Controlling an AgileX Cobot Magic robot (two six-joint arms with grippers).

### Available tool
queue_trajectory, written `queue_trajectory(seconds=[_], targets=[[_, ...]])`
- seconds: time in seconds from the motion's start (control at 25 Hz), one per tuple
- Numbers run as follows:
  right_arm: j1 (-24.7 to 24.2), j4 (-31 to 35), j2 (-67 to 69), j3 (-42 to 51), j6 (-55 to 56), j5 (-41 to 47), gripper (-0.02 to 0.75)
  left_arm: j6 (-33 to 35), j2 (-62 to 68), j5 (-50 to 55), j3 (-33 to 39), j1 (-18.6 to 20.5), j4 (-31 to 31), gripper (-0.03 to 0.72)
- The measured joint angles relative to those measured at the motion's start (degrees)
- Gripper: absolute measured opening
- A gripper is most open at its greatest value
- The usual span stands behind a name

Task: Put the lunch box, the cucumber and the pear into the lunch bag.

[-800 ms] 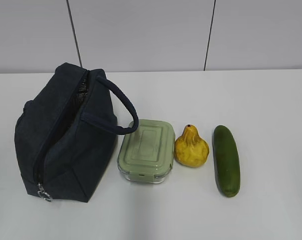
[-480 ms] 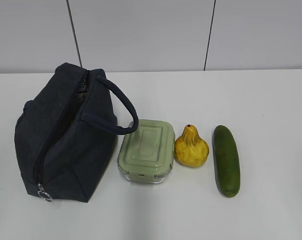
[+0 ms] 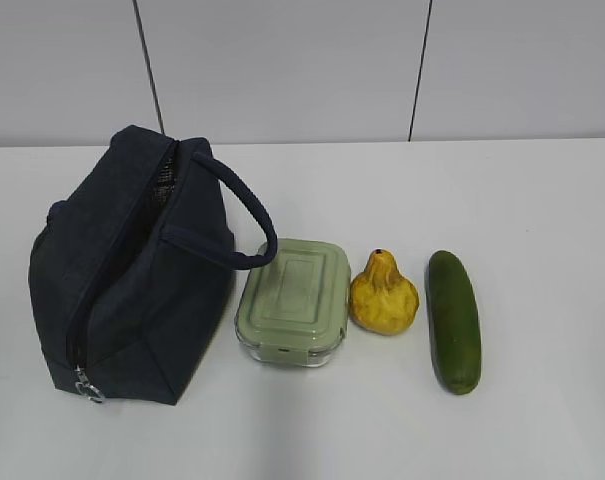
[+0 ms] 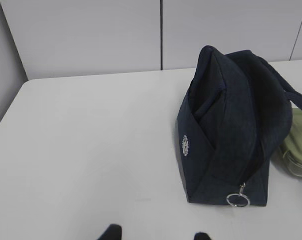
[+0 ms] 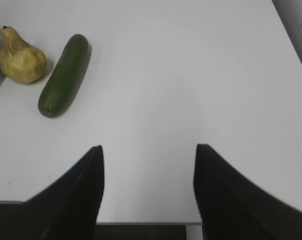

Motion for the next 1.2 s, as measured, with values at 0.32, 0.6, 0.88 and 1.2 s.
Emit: queue_trajectory(seconds=[0.32, 0.6, 0.88, 1.2], targets=[[0.00, 0.00, 0.00, 0.00, 0.00, 0.00, 0.443, 0.00, 0.16, -0.05, 0.00, -1.66, -1.77, 0.266], [0.68, 0.52, 7.71, -3.07, 0.00, -2.46, 0.443, 0.00, 16.33, -4.43, -8.52, -6.18, -1.87, 0.266], [0.68, 8.37, 30.78, -8.69, 0.00, -11.02, 0.443, 7.88, 44.86, -10.26, -22.57, -7.68, -22.12, 0.268], [0.68, 10.75, 52.27, -17.51, 0.00, -12.25, 0.443, 12.17, 71.61, -5.34, -33.38, -7.85, -22.44, 0.326]])
